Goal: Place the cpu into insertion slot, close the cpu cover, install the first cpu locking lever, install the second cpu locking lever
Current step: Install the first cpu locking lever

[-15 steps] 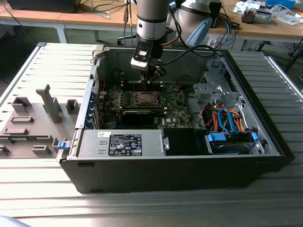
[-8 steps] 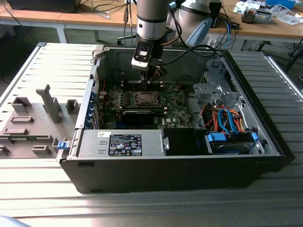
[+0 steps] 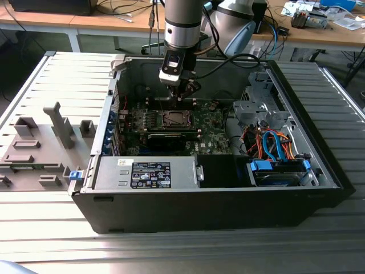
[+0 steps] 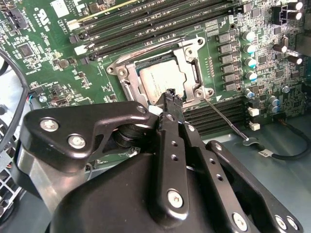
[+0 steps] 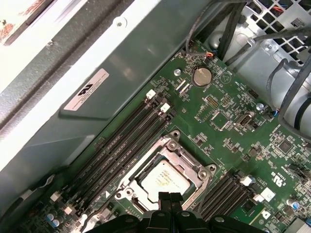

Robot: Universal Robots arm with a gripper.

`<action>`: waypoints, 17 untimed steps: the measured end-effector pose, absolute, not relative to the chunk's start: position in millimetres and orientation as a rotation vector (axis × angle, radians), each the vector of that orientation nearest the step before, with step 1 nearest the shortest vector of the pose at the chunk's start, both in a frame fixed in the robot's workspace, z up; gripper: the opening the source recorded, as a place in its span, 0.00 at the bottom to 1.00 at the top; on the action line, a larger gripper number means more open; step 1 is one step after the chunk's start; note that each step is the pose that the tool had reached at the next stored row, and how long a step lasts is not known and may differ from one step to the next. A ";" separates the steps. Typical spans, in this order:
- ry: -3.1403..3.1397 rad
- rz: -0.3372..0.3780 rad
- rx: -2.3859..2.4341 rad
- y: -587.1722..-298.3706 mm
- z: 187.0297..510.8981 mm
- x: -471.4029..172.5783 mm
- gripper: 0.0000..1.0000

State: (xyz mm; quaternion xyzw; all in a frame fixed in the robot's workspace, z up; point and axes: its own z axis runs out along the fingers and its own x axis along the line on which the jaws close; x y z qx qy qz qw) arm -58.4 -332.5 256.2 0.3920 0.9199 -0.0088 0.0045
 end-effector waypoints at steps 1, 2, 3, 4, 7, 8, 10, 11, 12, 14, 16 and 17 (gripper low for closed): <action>2.883 -0.027 1.226 -332.5 256.2 -58.4 0.11; 2.884 -0.027 1.222 -332.5 256.2 -58.4 0.11; 2.885 -0.027 1.219 -332.5 256.2 -58.4 0.11; 2.886 -0.027 1.217 -332.5 256.2 -58.4 0.11; 2.890 -0.027 1.207 -332.5 256.2 -58.4 0.11; 2.891 -0.027 1.205 -332.5 256.2 -58.4 0.11; 2.895 -0.027 1.196 -332.5 256.2 -58.4 0.11; 2.896 -0.027 1.193 -332.5 256.2 -58.4 0.11; 2.897 -0.027 1.190 -332.5 256.2 -58.4 0.11; 2.902 -0.027 1.179 -332.5 256.2 -58.4 0.11; 2.906 -0.027 1.170 -332.5 256.2 -58.4 0.11; 2.907 -0.027 1.165 -332.5 256.2 -58.4 0.11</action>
